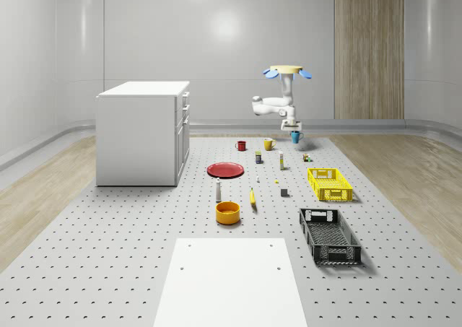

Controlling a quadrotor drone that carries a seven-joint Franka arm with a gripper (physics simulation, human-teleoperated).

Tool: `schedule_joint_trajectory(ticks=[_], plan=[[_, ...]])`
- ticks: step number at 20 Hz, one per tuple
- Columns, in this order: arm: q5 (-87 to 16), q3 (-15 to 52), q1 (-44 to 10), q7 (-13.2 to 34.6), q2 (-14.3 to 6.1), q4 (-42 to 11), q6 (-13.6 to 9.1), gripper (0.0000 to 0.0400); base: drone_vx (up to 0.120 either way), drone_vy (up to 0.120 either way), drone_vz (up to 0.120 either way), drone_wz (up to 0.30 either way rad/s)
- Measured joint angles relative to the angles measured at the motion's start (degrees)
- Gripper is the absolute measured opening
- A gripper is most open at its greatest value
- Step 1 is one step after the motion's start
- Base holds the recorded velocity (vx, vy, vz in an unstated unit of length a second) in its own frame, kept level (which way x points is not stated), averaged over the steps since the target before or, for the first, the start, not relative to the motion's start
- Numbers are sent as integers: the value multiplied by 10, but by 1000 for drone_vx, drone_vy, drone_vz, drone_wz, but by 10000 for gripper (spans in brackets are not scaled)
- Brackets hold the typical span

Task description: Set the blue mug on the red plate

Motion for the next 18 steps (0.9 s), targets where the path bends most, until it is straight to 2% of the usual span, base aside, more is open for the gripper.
schedule_joint_trajectory(ticks=[6, 18], plan=[[5, 3, -1, 1, -6, 0, 5, 100, 120, -120, 120, 0], [10, 5, -4, 3, -18, 0, 16, 100, 120, -120, 3, 0]])
